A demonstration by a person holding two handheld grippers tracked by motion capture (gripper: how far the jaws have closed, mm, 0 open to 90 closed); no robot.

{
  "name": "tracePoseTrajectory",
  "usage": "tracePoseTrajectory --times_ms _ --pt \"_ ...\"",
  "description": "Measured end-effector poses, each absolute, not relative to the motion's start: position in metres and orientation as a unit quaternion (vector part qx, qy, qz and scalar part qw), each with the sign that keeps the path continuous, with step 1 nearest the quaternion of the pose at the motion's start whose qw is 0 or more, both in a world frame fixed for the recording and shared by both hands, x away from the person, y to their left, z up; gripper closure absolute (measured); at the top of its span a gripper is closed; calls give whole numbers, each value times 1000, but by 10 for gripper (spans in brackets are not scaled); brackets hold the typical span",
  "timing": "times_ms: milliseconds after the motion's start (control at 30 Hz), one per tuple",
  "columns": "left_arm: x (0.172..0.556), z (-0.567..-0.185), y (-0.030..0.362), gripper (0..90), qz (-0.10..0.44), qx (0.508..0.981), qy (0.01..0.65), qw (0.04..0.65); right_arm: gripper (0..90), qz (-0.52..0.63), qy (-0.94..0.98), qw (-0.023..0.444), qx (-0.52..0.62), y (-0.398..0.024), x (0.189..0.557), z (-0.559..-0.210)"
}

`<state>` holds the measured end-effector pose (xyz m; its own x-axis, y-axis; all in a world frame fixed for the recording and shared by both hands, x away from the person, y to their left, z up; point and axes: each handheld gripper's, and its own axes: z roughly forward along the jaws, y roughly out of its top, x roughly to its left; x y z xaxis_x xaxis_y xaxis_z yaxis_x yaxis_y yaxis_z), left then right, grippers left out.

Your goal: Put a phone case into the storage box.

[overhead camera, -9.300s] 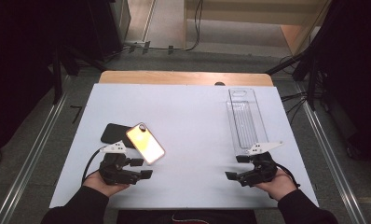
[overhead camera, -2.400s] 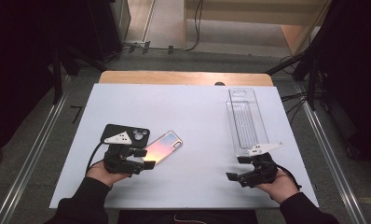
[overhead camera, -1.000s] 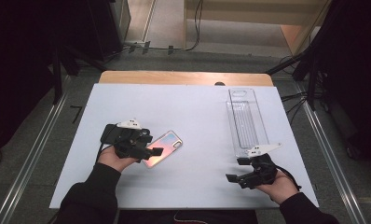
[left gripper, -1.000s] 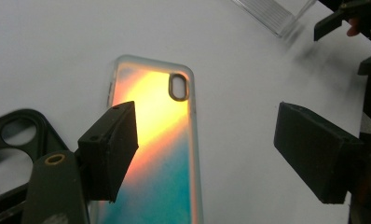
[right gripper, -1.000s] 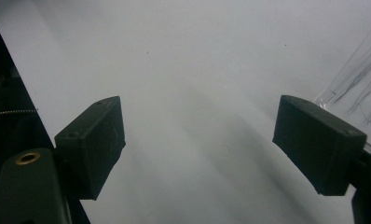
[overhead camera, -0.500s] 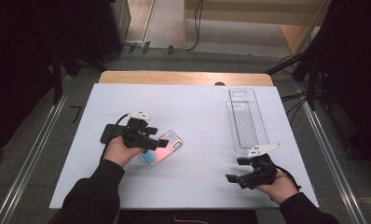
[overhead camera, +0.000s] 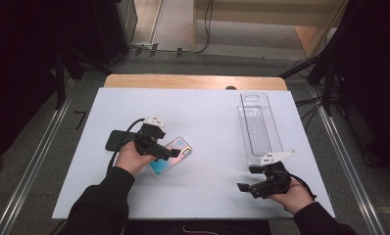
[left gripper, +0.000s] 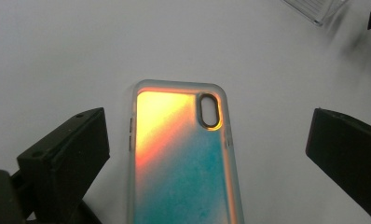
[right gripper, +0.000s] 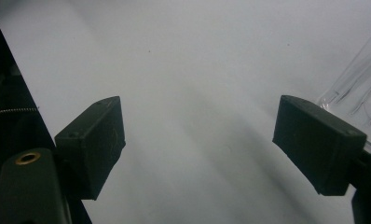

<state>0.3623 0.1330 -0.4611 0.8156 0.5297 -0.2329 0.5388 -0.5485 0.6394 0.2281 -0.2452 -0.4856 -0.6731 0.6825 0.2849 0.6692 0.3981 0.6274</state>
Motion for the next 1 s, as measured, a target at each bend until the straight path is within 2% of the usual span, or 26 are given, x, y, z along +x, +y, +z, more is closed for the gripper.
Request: tracePoseTrajectory --times_ms 767,1000 --pt "361 -490 126 1 -16 898 301 320 147 371 836 9 404 -245 228 -486" --pt "357 -496 124 0 0 902 295 315 147 371 836 9 404 -245 228 -486"
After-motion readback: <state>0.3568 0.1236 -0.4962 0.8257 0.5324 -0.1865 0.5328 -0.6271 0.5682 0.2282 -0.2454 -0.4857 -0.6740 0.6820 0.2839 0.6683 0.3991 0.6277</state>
